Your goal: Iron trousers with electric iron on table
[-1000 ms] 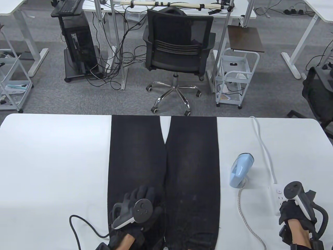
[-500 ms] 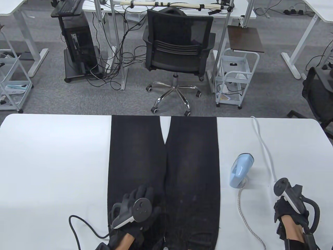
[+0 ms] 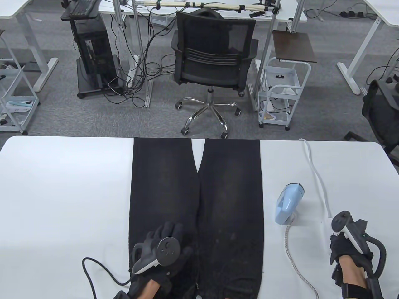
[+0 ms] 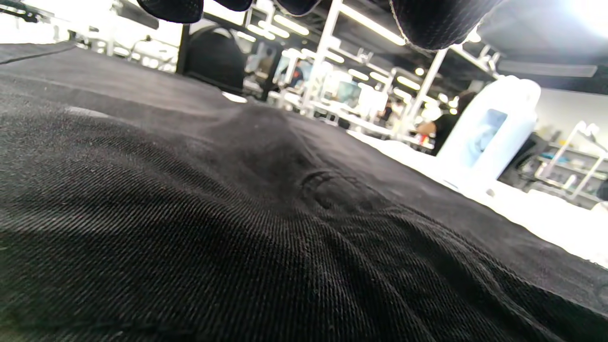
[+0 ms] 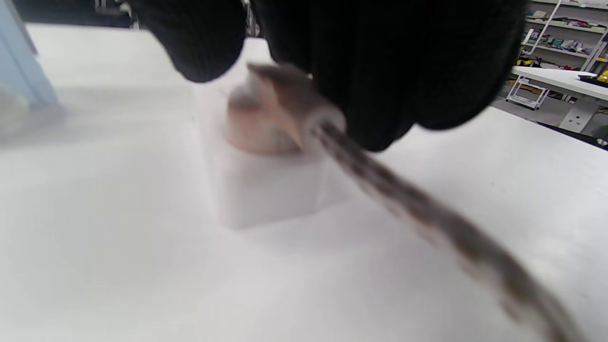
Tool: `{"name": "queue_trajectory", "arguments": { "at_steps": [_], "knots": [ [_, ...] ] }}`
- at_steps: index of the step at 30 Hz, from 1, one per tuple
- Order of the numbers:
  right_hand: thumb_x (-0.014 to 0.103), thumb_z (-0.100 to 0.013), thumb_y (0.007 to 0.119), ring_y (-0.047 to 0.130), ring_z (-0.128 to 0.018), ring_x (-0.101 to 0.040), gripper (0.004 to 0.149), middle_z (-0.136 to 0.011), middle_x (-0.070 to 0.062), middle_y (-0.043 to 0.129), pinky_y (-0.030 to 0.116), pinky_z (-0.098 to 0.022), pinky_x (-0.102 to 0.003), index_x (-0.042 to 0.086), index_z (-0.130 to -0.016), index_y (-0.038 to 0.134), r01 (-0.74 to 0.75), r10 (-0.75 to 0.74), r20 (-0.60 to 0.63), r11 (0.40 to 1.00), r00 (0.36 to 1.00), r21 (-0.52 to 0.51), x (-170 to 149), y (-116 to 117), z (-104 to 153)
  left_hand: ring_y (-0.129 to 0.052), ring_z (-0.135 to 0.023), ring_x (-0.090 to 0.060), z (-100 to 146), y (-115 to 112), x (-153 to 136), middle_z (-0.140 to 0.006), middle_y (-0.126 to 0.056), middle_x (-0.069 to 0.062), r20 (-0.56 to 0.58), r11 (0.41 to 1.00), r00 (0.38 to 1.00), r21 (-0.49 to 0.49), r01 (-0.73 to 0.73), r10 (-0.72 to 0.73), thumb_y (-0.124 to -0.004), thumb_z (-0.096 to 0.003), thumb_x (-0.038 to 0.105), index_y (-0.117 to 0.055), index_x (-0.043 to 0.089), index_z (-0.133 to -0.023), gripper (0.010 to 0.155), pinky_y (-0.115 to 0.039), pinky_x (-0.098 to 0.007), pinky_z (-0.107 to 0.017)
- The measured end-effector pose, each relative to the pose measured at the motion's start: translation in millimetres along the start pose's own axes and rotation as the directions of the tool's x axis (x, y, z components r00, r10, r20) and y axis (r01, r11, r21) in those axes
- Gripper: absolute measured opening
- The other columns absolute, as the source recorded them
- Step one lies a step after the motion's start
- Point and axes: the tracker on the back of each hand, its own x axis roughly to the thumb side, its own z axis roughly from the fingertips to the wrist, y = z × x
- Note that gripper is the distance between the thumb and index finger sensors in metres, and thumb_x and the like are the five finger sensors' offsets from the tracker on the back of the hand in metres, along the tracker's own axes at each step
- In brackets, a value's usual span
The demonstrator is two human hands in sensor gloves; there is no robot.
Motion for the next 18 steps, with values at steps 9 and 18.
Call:
{"name": "queue_trajectory", "arguments": {
  "at_steps": [9,18],
  "knots": [
    [0.049,-0.056,0.072,0.043,-0.103,-0.058,0.081,-0.117,-0.031,0.031,0.051,-0.065,-0.076,0.016,-0.116,0.029,0.045,-0.048,0.018,0.994,0.999,0.104,28,-1,-21,-0.04,-0.104,-0.063,1,0,0,-0.119,-0.026,-0.034,0.004,1.0,1.0,-0.003,-0.012,0.012,-0.068,-0.0588,0.054,-0.035,0.005,-0.118,0.083,-0.036,-0.082,-0.065],
    [0.049,-0.054,0.074,0.055,-0.101,-0.055,0.076,-0.115,-0.031,0.046,0.057,-0.063,-0.076,0.003,-0.109,0.049,-0.004,0.001,0.027,0.995,1.0,0.096,38,32,-30,-0.04,-0.104,-0.063,0,-2,2,-0.119,-0.025,-0.034,0.015,0.999,1.0,-0.027,-0.016,0.016,-0.068,-0.0587,0.055,-0.035,0.005,-0.118,0.084,-0.036,-0.082,-0.065]
  ]
}}
